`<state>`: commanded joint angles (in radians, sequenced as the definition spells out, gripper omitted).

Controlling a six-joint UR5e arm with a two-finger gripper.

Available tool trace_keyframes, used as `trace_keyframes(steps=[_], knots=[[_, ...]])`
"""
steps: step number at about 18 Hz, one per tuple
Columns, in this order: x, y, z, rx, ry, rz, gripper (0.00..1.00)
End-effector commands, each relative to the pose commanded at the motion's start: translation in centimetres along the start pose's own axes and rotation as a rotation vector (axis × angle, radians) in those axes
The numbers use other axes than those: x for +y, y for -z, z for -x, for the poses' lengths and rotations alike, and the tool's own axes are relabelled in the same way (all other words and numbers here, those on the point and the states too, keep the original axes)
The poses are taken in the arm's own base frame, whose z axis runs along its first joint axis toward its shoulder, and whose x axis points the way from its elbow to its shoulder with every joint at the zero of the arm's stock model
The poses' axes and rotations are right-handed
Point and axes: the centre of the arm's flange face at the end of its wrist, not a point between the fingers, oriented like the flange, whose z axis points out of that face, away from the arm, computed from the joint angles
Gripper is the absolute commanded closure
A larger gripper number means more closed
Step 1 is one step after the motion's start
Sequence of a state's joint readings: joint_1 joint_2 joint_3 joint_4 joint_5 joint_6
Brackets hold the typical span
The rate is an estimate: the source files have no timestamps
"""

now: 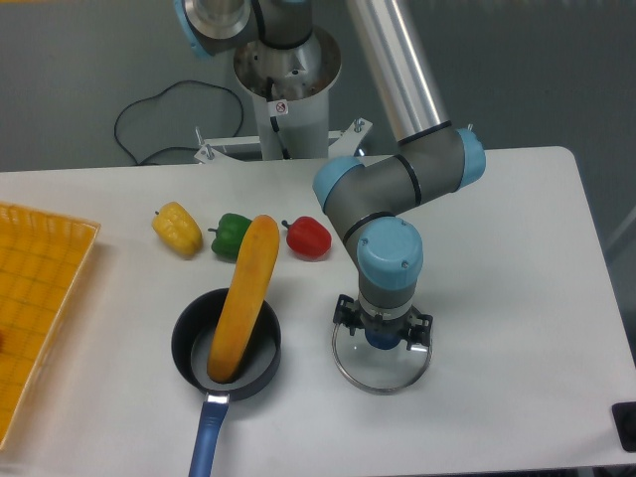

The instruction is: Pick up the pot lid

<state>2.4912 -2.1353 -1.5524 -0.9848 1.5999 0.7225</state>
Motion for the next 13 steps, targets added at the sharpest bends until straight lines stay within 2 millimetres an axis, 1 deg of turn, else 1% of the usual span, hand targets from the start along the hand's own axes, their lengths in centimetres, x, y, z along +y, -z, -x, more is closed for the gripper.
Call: trace_keyframes(steps=[8, 13], knots=[[-0.29, 0.69, 0.32, -0.012, -0.001, -0.009, 0.0], [0.09, -0.13, -0.04, 0.0, 0.0, 0.004, 0.0]])
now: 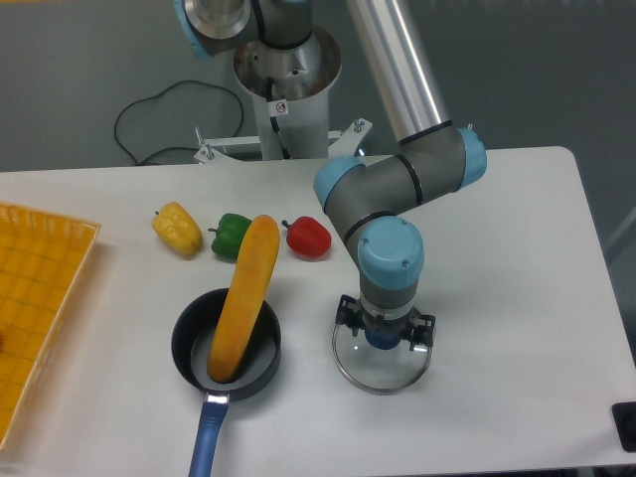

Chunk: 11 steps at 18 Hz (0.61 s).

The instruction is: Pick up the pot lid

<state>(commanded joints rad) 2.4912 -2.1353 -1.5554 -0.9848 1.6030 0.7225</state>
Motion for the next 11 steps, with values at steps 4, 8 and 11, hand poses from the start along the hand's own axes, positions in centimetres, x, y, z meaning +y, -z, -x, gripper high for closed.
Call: trace_keyframes(steps=[4, 8, 11], knots=[[0.05, -0.08, -0.04, 0.002, -0.002, 0.002, 0.0], [0.06, -0.44, -0.05, 0.004, -0.005, 0.007, 0.0], [0.1, -0.62, -0.1, 0.007, -0.008, 0.01, 0.0]])
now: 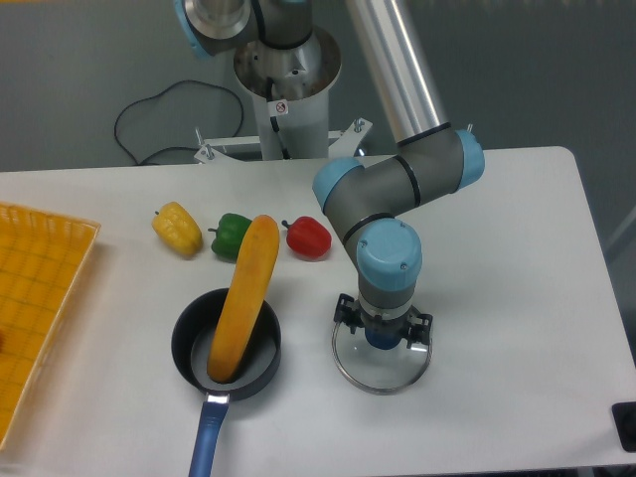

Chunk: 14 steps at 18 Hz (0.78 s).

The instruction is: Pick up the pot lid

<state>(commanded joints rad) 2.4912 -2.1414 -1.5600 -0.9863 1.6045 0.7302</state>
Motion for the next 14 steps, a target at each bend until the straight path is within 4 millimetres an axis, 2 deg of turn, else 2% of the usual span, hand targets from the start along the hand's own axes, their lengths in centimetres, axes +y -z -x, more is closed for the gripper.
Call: trace_keyframes(steps=[6, 8, 11, 14], knots=[[0.13, -0.18, -0.05, -0.003, -0.003, 0.006, 0.03], [0.12, -0.18, -0.06, -0.001, -0.003, 0.005, 0.08], [0.12, -0.18, -0.06, -0.001, -0.005, 0.005, 0.22], [0.1, -0.13, -0.03, -0.001, -0.003, 0.005, 0.27]])
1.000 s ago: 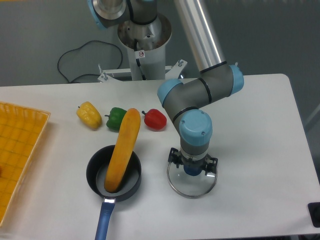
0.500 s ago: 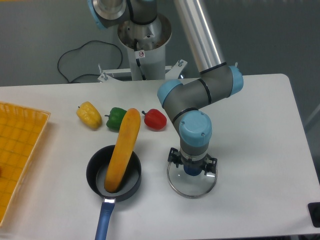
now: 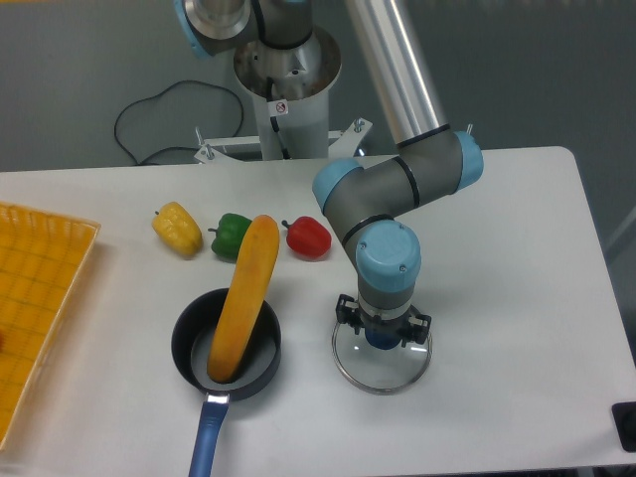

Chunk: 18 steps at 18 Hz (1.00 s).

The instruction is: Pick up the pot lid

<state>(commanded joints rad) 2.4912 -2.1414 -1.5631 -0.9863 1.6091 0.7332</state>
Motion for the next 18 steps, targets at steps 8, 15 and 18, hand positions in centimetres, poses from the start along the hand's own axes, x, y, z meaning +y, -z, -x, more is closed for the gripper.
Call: trace_keyframes(steps=[8, 15, 18], knots=[[0.0, 0.0, 0.0, 0.0, -0.002, 0.0, 0.36], [-0.2, 0.4, 0.2, -0.004, -0.003, -0.005, 0.4], [-0.2, 1.2, 0.4, -0.008, -0.004, -0.009, 0.4]])
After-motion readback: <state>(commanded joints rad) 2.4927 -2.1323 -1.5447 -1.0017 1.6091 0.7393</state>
